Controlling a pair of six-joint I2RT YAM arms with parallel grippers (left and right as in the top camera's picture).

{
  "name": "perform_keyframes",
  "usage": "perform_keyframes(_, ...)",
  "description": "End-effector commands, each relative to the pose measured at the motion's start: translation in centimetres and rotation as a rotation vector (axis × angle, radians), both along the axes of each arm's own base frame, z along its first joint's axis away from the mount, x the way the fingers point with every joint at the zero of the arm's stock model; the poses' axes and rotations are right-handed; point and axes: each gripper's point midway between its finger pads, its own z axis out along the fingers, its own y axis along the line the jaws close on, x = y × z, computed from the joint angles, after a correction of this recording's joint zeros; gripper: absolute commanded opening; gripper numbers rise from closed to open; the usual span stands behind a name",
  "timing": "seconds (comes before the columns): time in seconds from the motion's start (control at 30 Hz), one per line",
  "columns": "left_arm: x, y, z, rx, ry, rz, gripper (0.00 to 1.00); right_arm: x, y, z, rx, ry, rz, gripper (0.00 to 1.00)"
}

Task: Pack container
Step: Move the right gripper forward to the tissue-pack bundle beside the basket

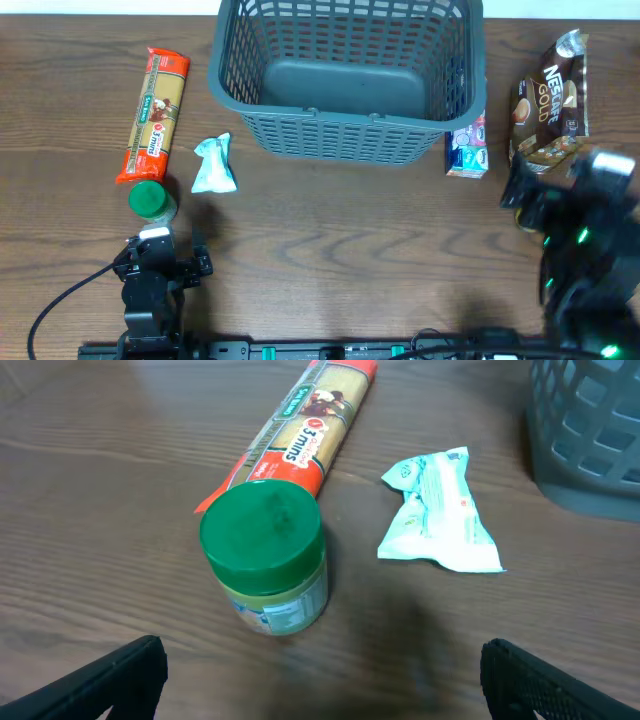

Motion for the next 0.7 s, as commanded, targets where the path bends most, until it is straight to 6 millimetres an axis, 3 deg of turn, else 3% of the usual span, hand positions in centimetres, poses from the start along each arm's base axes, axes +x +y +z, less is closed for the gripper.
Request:
perform_keyframes(0.0, 0.0, 0.1, -0.6, 0.016, 0.011, -0.002, 0.99, 1.8, 0.0, 4.4, -0.034, 0.035, 0.034, 0.99)
perform_keyframes(0.1, 0.0, 0.1, -0.6, 0.016, 0.011, -0.002, 0.99, 3.5, 0.2, 6.8, -0.01, 0.117, 0.062, 0.99)
perform_keyframes(0.3, 0.0, 0.1, -0.6, 0.016, 0.011, -0.002, 0.99, 6.4, 0.3, 9.2, 0.013, 0.259, 0.091, 0.99)
perform_keyframes(0.43, 0.0, 0.1, -0.6, 0.016, 0.011, -0.002, 0.99, 7.4, 0.3, 9.5, 0.029, 0.272, 0.083, 0.99)
perform_keyframes(0.67, 0.0, 0.1, -0.6, 0.016, 0.011, -0.002, 0.99, 7.3, 0.4, 8.9, 0.043, 0.293, 0.089, 0.99)
